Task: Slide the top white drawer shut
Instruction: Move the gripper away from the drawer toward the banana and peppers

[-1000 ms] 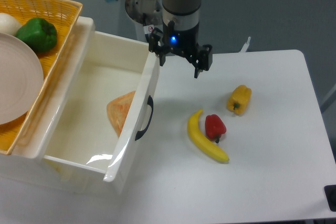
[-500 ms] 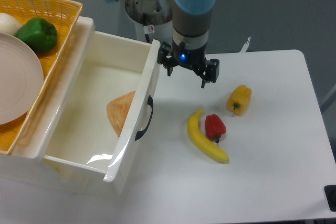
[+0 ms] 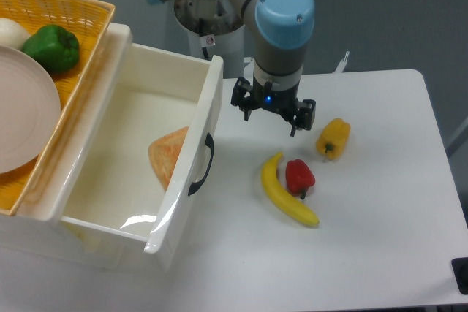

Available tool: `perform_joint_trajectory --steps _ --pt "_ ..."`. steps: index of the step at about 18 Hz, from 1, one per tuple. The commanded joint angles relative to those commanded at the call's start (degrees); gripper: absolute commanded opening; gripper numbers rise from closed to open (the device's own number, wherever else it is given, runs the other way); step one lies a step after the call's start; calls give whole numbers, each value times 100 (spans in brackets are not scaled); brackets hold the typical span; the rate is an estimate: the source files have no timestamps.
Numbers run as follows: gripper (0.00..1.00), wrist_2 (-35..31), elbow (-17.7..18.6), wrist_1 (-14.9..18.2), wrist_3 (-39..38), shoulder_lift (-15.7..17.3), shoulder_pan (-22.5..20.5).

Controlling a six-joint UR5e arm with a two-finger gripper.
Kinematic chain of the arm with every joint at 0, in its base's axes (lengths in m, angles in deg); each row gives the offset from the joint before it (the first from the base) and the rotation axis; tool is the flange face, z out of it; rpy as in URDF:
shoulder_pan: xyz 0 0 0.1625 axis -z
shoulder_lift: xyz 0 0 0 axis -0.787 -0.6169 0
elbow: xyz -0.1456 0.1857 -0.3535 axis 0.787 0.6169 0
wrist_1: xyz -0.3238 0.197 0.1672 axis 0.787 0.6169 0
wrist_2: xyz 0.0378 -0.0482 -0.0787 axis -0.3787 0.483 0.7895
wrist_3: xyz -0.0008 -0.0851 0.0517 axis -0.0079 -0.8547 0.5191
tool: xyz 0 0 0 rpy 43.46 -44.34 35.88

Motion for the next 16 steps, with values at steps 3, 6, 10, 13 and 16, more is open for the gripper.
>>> perform_joint_trajectory --steps 3,6,10,13,16 --pt "100 9 -9 -35 -17 -114 -26" --pt "100 18 -44 -35 -17 -308 -26" --pt "100 79 -61 -350 -674 -676 -26" --pt "100 324 -79 -562 -1089 -870 -26" --pt "100 500 -88 -563 -1274 -932 -35"
